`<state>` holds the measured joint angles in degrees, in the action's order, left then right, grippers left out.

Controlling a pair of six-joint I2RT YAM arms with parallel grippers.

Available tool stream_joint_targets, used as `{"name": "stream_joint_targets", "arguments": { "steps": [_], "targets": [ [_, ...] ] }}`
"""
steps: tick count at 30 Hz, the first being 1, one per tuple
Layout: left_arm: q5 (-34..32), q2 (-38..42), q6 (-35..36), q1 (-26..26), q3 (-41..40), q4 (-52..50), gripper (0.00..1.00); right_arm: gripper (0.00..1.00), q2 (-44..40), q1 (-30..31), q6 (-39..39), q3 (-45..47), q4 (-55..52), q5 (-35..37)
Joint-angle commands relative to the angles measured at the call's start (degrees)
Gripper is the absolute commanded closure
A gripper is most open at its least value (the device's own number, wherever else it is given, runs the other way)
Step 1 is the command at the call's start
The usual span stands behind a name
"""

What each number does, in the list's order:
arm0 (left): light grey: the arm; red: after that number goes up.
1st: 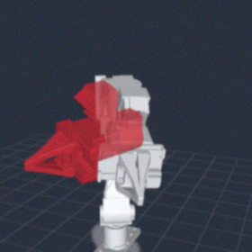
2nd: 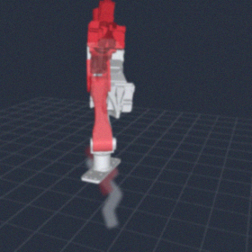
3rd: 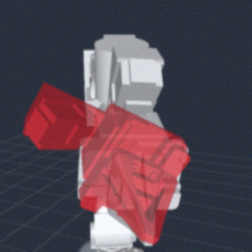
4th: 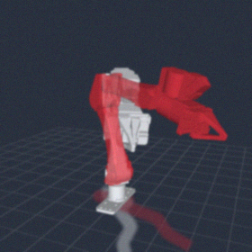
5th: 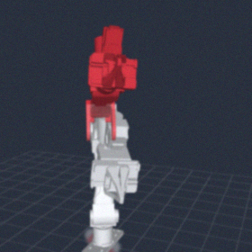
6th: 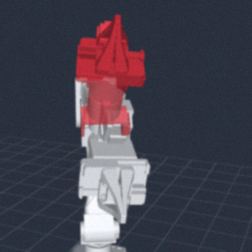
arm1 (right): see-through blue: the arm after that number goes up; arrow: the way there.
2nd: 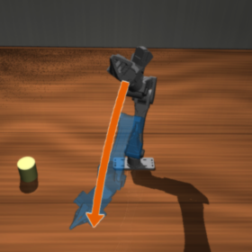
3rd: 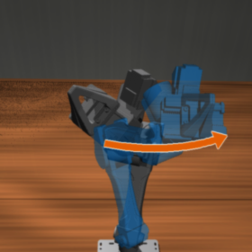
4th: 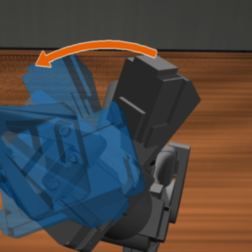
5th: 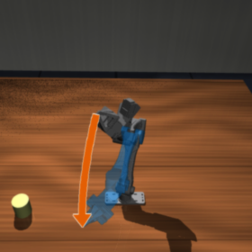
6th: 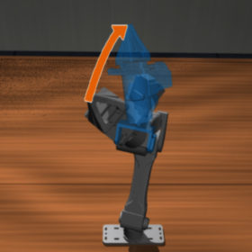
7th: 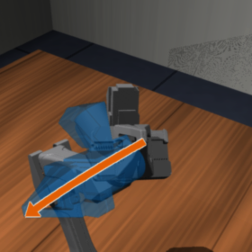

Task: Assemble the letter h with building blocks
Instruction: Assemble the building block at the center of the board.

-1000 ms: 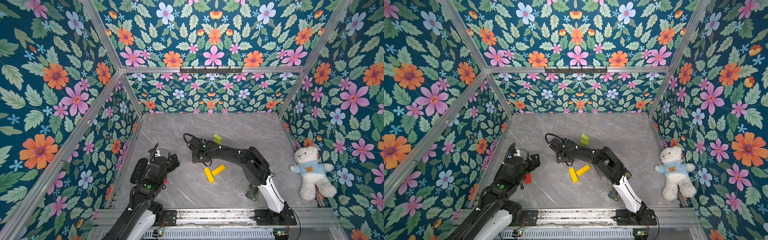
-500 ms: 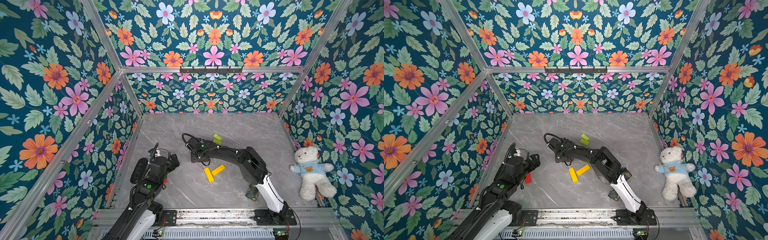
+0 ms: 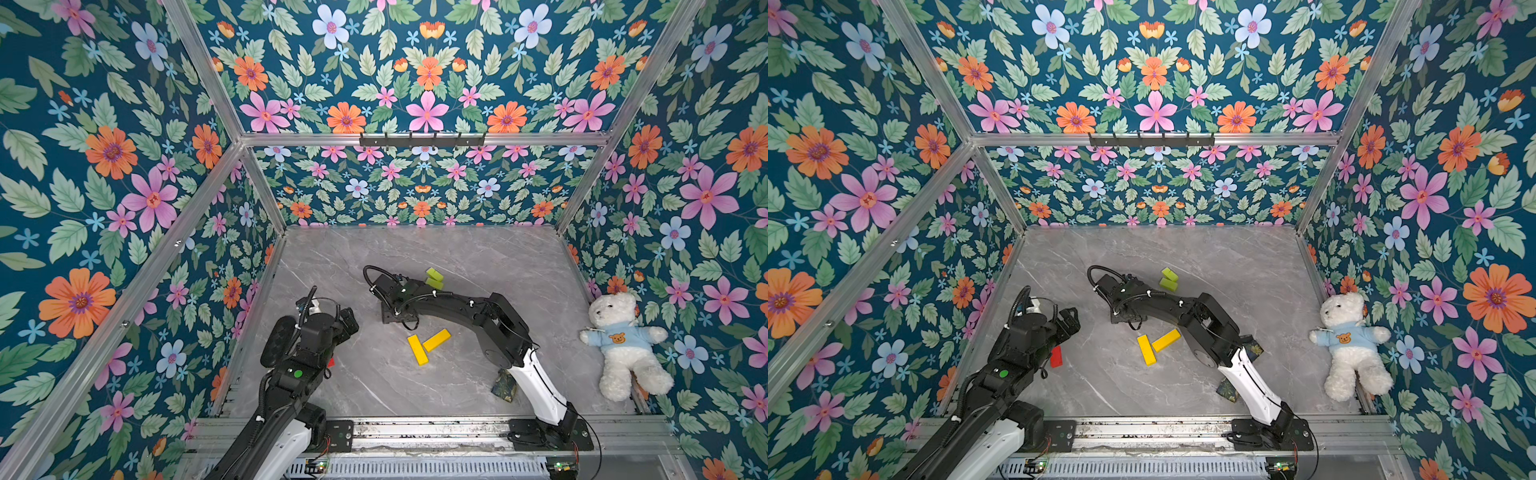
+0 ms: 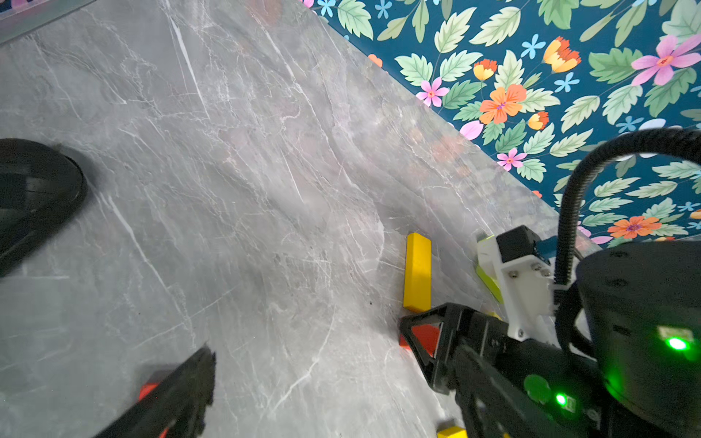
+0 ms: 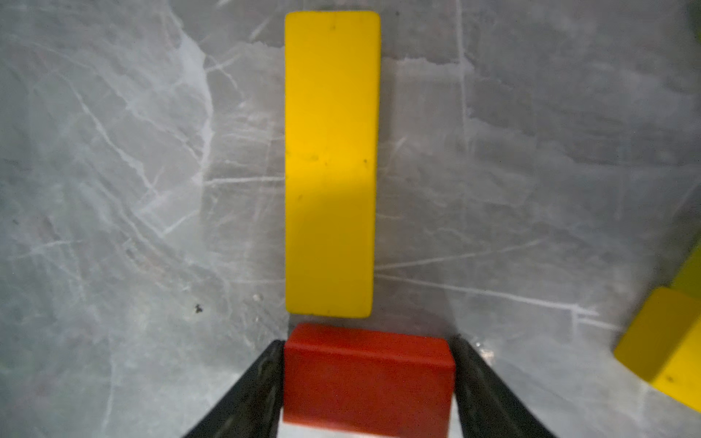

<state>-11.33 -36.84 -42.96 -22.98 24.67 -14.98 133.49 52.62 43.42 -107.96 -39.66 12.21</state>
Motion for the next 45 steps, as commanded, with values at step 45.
{"name": "stream_joint_targets", "arguments": {
  "steps": [45],
  "targets": [
    [-0.26,0.27,0.69,0.01,-0.82,-0.14,0.00,0.47,-11.93,0.74,2.20,13.32,5.44,1.33]
  ]
}}
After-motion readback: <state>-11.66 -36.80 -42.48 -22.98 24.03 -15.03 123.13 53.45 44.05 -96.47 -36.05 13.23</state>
